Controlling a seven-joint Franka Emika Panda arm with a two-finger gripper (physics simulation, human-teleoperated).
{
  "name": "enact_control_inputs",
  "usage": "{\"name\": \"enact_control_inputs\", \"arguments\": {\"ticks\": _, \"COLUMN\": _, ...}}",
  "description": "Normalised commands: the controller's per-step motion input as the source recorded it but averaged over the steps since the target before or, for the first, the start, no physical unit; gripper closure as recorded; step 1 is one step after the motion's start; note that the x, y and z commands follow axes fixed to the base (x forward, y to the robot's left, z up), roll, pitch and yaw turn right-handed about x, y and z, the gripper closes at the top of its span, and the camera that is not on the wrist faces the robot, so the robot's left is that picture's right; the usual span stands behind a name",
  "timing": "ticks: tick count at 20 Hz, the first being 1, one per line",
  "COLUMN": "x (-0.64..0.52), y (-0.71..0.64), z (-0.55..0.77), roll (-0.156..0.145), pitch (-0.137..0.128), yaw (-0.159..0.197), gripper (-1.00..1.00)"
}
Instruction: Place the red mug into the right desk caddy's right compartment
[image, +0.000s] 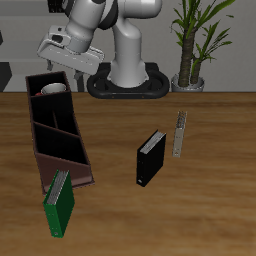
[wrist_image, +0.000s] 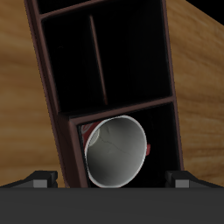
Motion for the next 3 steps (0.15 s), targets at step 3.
{"name": "enact_control_inputs", "arguments": {"ticks": 3, "x": 0.15, "y": 0.35, "z": 0.34, "roll": 0.062, "pitch": -0.043, "yaw": 0.047, "gripper": -1.00}}
